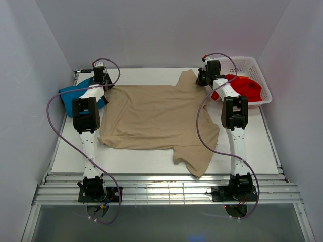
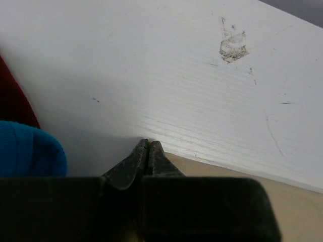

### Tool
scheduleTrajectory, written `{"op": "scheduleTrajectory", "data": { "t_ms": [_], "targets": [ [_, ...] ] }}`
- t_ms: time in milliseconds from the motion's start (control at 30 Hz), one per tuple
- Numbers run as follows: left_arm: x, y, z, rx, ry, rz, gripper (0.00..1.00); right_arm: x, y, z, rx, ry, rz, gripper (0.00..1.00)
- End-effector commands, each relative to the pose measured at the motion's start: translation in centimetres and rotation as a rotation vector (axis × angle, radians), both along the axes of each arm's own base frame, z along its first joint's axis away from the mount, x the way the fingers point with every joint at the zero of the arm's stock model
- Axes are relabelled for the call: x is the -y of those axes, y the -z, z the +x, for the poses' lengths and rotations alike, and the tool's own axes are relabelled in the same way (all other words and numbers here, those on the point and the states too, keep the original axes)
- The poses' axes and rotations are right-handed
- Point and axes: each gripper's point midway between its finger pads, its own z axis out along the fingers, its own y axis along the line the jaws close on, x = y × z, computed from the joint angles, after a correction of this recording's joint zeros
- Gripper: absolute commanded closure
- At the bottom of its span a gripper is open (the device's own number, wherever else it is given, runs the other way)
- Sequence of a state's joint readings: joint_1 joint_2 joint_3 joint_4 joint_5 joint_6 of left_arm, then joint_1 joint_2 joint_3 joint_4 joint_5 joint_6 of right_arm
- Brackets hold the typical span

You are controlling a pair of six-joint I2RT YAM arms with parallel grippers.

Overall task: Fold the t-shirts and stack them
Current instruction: Flatten the tshirt out, then fold the tshirt

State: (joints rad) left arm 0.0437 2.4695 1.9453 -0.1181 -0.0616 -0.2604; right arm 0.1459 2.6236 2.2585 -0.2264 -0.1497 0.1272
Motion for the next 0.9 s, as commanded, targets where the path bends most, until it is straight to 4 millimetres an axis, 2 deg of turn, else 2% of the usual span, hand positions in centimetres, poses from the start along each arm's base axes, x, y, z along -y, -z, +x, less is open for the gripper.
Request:
{"op": "scheduleTrajectory", "data": {
  "t_ms": [0, 67, 133, 233, 267, 300, 400, 467, 533, 633, 667, 700, 733, 767, 800, 833, 867],
  "targets": [
    [1.1, -2.9, 1.0, 0.051, 0.044, -0.03, 0.97, -0.8, -3.1, -0.4, 0.036, -0.043, 0.031, 0.92],
    [1.2, -4.4, 1.4, 0.086, 0.046, -0.037, 0.98, -0.7, -5.0, 0.4, 0.09, -0.037, 0.032, 0.92],
    [1.3, -6.7, 2.0, 0.135, 0.043, -0.046, 0.99, -0.5, -8.3, 1.4, 0.162, -0.025, 0.032, 0.92],
    [2.0, -9.4, 2.5, 0.186, 0.065, -0.074, 0.99, 0.0, -12.1, 1.8, 0.23, -0.01, 0.059, 0.92],
    [2.0, -10.6, 2.5, 0.206, 0.068, -0.077, 0.99, 0.1, -12.5, 1.7, 0.236, -0.011, 0.069, 0.92],
    [2.1, -11.5, 2.5, 0.226, 0.07, -0.08, 0.99, 0.2, -14.7, 1.5, 0.273, -0.005, 0.089, 0.92],
    [2.2, -13.4, 1.9, 0.264, 0.072, -0.09, 0.99, 0.2, -16.9, 0.6, 0.3, -0.014, 0.101, 0.92],
    [2.4, -13.6, 1.1, 0.264, 0.081, -0.099, 0.99, 0.1, -18.3, -0.2, 0.31, -0.03, 0.108, 0.92],
    [2.5, -13.5, 0.6, 0.258, 0.088, -0.103, 0.99, -0.1, -17.7, -1.2, 0.28, -0.046, 0.105, 0.92],
    [2.6, -12.2, -0.7, 0.22, 0.089, -0.106, 0.99, -0.1, -17.2, -3.0, 0.243, -0.059, 0.101, 0.92],
    [2.7, -10.7, -1.6, 0.188, 0.093, -0.108, 0.99, -0.3, -18.2, -3.7, 0.254, -0.068, 0.098, 0.92],
    [2.8, -11.6, -2.1, 0.204, 0.095, -0.108, 0.99, -0.4, -16.8, -4.6, 0.218, -0.075, 0.096, 0.92],
    [2.9, -11.5, -2.6, 0.198, 0.097, -0.107, 0.99, -0.5, -16.8, -5.1, 0.212, -0.086, 0.089, 0.92],
    [2.9, -11.8, -2.8, 0.216, 0.101, -0.106, 0.99, -0.8, -17.7, -5.8, 0.222, -0.096, 0.087, 0.92],
    [3.0, -10.9, -3.7, 0.2, 0.102, -0.108, 0.99, -1.1, -17.4, -6.4, 0.211, -0.107, 0.084, 0.92],
    [3.0, -12.0, -4.2, 0.213, 0.104, -0.104, 0.99, -1.3, -16.3, -7.3, 0.179, -0.115, 0.079, 0.92],
    [3.0, -12.0, -4.6, 0.21, 0.105, -0.103, 0.99, -1.4, -17.0, -8.1, 0.182, -0.123, 0.072, 0.92]
  ]
}}
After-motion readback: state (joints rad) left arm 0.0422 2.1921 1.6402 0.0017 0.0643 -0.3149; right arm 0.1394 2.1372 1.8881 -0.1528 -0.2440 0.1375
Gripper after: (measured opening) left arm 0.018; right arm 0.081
